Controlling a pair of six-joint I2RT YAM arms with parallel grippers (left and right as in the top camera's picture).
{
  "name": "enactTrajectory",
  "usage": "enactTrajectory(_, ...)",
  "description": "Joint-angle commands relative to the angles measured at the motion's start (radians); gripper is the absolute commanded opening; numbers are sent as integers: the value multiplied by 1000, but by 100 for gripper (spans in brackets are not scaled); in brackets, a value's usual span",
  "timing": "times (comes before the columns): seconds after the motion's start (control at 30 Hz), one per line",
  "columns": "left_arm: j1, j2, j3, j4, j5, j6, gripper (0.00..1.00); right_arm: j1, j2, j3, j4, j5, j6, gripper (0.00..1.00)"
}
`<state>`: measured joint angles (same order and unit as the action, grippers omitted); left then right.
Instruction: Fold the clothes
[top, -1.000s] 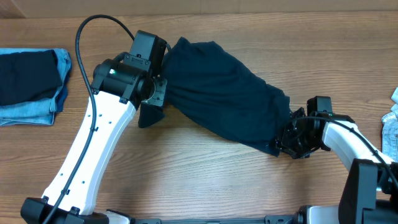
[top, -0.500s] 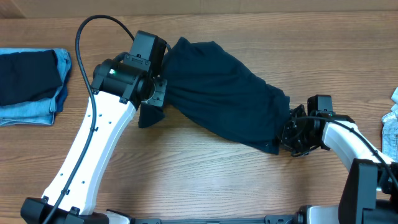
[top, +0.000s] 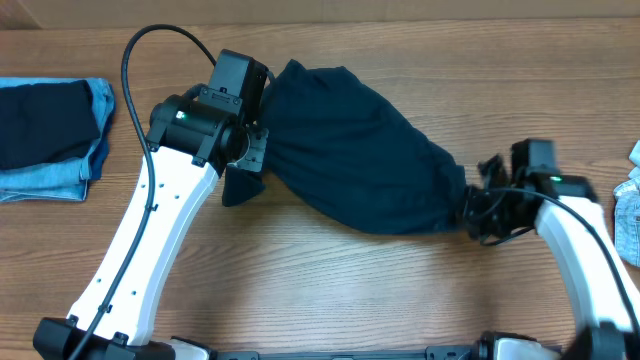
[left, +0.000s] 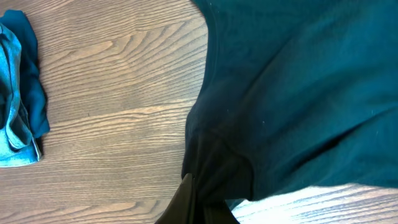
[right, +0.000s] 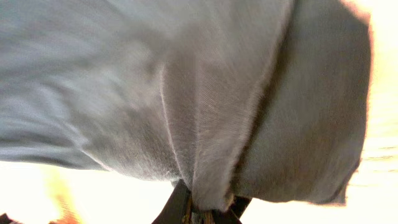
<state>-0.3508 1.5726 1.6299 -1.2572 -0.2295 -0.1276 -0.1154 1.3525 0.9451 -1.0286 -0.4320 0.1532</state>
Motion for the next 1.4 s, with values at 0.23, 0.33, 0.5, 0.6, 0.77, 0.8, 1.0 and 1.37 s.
enactTrajectory(0.23,5,-4,29,-3,-53,23,4,2,-129,225,-99,295,100,4)
enactTrajectory(0.33,11,-4,29,-11,-80,23,4,0,-113,225,-79,341,122,4)
enactTrajectory(0.5,63,-4,29,-19,-99,-5,4,-3,-52,225,-58,334,121,5)
enactTrajectory(0.6,104,-4,29,-15,-72,-7,4,-4,0,225,-57,253,108,4)
enactTrajectory(0.77,135,-4,29,-20,-60,5,4,-5,72,225,-22,199,106,4)
enactTrajectory(0.8,135,-4,29,-18,-58,5,4,-5,88,225,-13,198,106,4)
enactTrajectory(1.0,134,-4,29,-16,-58,4,4,-5,208,225,37,198,106,5)
enactTrajectory(1.37,134,-4,29,-11,-31,4,4,-5,323,228,128,198,102,51)
